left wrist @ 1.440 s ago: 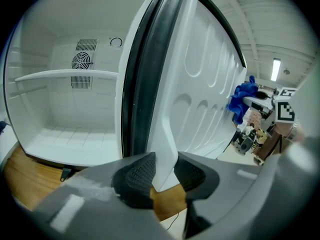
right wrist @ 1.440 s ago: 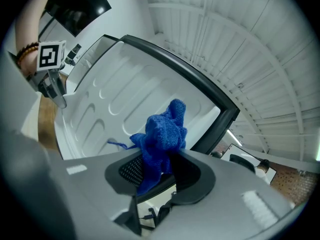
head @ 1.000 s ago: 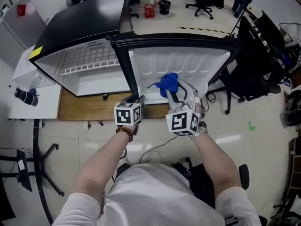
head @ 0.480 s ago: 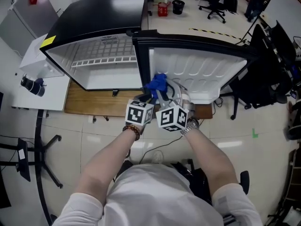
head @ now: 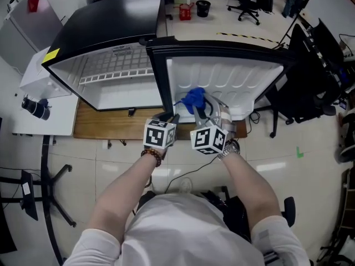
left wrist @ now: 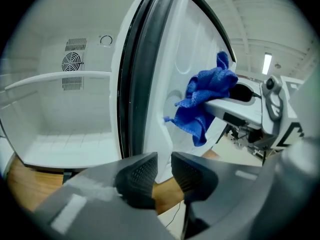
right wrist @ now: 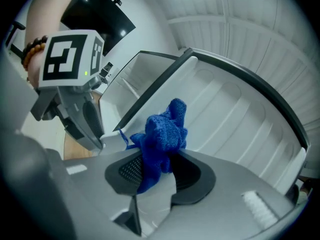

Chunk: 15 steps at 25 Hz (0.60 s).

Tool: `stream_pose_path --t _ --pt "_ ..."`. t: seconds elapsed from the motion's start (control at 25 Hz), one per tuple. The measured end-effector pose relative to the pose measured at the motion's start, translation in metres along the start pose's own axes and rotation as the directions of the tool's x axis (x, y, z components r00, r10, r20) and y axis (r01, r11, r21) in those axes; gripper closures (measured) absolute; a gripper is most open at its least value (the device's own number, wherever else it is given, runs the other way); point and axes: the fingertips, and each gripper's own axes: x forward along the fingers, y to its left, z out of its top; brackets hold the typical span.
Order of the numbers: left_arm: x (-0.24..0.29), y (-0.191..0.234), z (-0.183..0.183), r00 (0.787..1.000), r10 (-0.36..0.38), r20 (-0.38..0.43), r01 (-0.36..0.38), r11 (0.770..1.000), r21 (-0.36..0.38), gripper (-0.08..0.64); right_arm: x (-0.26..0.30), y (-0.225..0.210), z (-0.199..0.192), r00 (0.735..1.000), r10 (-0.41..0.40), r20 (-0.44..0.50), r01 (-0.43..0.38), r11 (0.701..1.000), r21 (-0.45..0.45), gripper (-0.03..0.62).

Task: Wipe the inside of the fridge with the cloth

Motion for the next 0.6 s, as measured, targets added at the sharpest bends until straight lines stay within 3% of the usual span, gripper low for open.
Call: stream_pose_path --t 0.28,0.6 --pt "0.000 0.001 -0.001 1.000 0.017 0.002 -0.017 1.000 -0.003 0.477 -0.018 -0.040 -0.052 0.992 -0.087 -0.089 0.088 0.996 0.011 0.459" --pt "0.002 0.001 -0.001 0.999 0.034 0.002 -0.033 0.999 -0.009 0.477 -0.040 -0.090 -0.114 0.963 -0.183 -0.200 0.190 0.982 0.019 0.459"
